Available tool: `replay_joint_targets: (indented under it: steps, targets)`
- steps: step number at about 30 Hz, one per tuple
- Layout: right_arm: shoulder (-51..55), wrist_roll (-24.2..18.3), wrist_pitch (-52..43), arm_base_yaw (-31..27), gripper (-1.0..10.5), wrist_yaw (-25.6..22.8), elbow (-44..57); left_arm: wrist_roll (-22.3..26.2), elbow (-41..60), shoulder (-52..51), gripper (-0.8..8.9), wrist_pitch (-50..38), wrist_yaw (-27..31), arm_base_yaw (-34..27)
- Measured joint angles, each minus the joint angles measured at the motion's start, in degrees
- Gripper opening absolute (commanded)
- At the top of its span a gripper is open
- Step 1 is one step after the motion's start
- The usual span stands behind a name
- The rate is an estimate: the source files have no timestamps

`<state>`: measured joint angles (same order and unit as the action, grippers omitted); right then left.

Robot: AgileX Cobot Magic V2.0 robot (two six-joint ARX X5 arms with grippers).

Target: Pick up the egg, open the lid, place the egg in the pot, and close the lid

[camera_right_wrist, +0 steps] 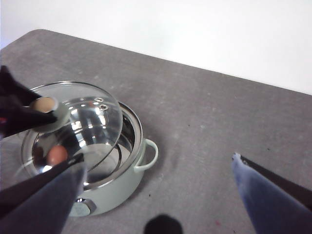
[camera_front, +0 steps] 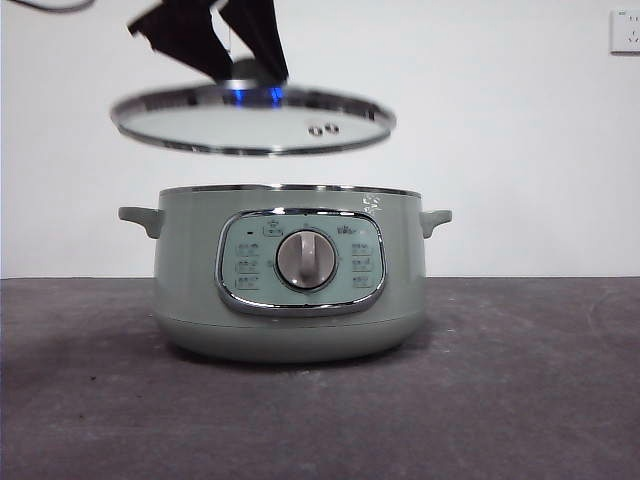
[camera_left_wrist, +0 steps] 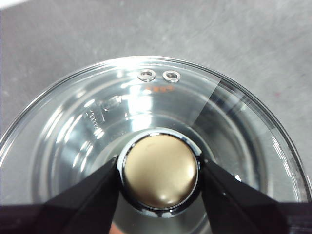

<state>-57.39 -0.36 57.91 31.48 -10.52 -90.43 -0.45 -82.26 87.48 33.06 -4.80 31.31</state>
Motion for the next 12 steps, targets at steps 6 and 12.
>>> replay_joint_targets:
  steps: [6,12]
  targets:
    - [2.4,0.2,1.8,0.0,5.0,0.0,0.0,0.0,0.0,3.8,-0.08,-4.7,-0.1,0.0]
    - [2.4,0.2,3.0,0.0,5.0,0.0,0.0,0.0,0.0,5.8,-0.09,-7.0,0.0,0.3]
